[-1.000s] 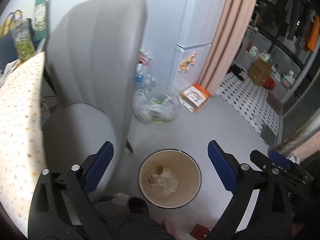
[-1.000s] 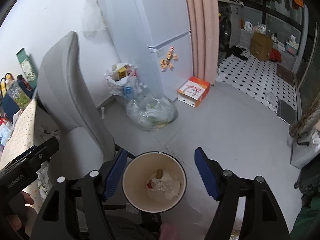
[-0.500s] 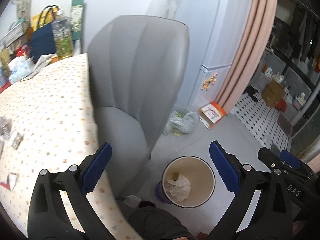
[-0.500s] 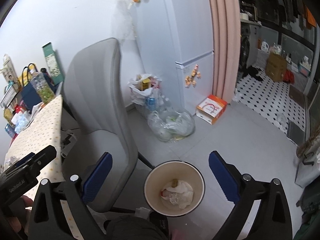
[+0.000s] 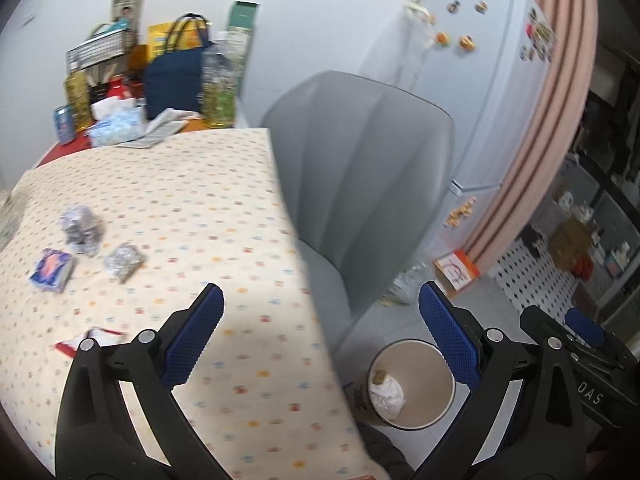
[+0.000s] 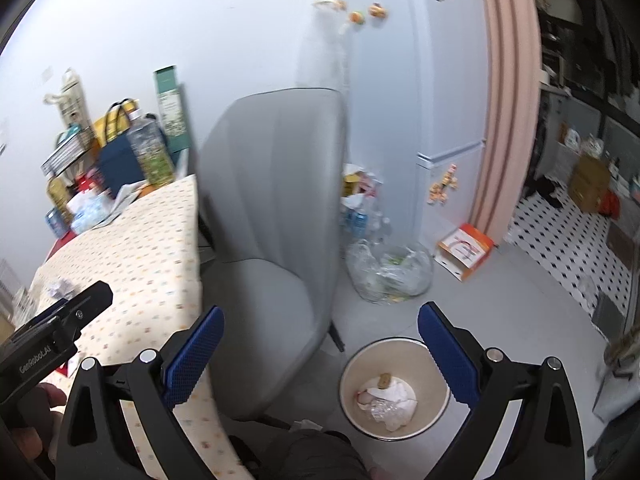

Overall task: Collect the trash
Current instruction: 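Move both open tools back to the table, then close the right tool on the red-and-white paper wrapper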

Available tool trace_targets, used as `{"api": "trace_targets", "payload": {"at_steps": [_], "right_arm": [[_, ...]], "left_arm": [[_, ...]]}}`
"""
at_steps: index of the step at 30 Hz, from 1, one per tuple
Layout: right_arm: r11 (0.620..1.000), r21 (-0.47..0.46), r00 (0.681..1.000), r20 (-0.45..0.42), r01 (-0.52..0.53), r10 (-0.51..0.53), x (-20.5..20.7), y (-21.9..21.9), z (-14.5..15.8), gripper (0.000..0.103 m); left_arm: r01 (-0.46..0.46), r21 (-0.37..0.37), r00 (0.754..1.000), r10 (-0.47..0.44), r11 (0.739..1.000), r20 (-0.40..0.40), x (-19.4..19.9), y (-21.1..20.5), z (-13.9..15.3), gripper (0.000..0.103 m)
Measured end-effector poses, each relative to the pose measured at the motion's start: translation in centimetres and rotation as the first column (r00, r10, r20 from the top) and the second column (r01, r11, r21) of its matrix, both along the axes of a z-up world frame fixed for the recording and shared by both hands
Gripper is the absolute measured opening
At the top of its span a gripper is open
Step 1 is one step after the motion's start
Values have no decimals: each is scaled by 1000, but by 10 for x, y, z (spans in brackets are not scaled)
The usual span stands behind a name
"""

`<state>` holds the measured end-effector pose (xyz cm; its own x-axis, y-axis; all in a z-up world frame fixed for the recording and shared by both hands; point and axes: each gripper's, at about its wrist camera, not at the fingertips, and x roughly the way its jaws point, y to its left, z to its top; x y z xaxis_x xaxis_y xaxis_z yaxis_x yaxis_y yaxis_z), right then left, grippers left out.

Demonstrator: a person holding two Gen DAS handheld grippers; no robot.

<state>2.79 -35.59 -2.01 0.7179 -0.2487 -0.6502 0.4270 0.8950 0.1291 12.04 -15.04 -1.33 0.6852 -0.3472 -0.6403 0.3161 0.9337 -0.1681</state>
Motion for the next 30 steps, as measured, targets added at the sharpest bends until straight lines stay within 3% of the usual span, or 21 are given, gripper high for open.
{"api": "trace_targets", "payload": {"at_steps": [14,30], "right_arm": [[979,-45,980,10,-198,199,35,98,19,95],[927,-52,928,-33,-372,371,60,190,8,95]], "left_arm": [[-192,-17,981,192,981,19,-4,97,8,97],[-409,-21,913,409,912,-1,-21,212,-8,97]]}}
